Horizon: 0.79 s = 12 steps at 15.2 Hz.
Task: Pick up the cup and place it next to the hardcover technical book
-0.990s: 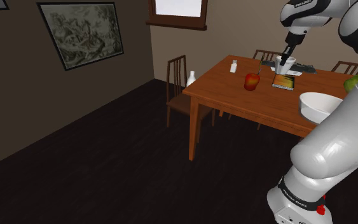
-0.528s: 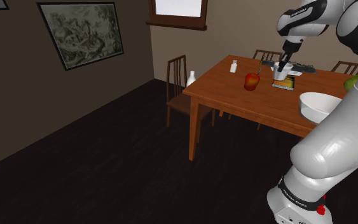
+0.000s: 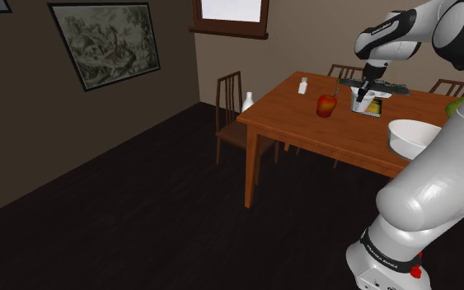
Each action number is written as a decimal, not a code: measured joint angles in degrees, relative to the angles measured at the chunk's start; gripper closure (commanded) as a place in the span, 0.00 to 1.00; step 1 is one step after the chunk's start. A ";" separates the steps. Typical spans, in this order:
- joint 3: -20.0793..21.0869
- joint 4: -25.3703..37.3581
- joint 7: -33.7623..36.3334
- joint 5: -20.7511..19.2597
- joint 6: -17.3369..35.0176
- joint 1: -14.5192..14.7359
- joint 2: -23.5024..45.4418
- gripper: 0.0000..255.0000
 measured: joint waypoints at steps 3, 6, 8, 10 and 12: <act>-0.09 -1.62 -0.39 0.62 2.35 -0.06 0.88 1.00; -0.11 -2.50 -0.59 0.97 3.63 -0.08 1.37 1.00; -0.12 -2.58 -0.62 1.02 3.77 -0.09 1.43 1.00; -0.12 -2.60 -0.63 1.03 3.81 -0.09 1.44 1.00; -0.12 -2.59 -0.64 1.04 3.82 -0.09 1.45 0.00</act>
